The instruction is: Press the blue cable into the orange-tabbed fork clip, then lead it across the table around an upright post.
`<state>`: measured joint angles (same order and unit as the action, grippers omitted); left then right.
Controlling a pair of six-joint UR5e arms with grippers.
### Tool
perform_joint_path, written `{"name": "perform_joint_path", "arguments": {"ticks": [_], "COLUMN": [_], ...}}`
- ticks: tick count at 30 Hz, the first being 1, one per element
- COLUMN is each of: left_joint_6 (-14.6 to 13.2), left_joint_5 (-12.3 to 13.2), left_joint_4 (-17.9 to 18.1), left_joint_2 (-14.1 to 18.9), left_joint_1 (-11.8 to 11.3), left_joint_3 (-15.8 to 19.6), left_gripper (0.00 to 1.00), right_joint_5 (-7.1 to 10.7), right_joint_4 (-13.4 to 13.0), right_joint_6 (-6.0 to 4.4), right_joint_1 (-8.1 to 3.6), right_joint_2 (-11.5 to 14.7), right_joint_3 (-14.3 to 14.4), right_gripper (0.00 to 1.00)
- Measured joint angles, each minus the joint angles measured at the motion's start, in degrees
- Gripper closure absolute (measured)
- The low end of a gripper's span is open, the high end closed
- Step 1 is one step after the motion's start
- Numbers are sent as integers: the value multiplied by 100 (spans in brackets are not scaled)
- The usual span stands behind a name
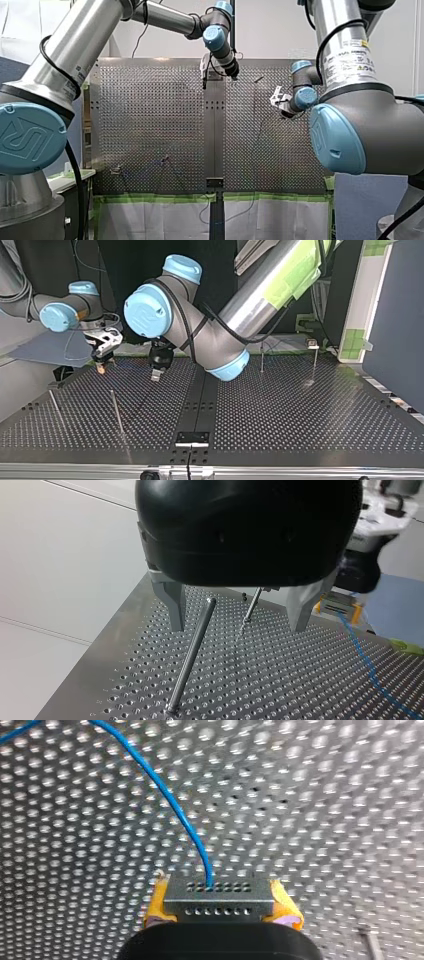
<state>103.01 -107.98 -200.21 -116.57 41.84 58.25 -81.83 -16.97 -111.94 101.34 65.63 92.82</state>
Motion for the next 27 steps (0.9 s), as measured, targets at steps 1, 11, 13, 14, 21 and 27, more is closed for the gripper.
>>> {"name": "perform_joint_path", "arguments": {"ticks": [1,11,13,14,21,27], "left_joint_6": [0,0,0,0,2,15], "left_joint_5": [-2,-8,-8,-7,-8,-7], "left_joint_4": [-1,-2,-4,-8,-37,-45], "left_joint_2": [0,0,0,0,0,2], "left_joint_1": [0,2,2,2,1,1], "left_joint_3": [0,0,0,0,0,0], "left_gripper": [1,1,1,1,1,1], "right_joint_5": [-20,-229,-247,-256,-296,-314], "right_joint_4": [0,-29,-29,-28,-33,-46], "right_joint_6": [1,5,7,6,-6,-13], "right_joint_1": [0,8,14,17,-2,-39], "right_joint_2": [41,521,628,672,1010,1279], "right_joint_3": [10,267,283,287,293,291], "right_gripper": [100,100,100,100,100,100]}}
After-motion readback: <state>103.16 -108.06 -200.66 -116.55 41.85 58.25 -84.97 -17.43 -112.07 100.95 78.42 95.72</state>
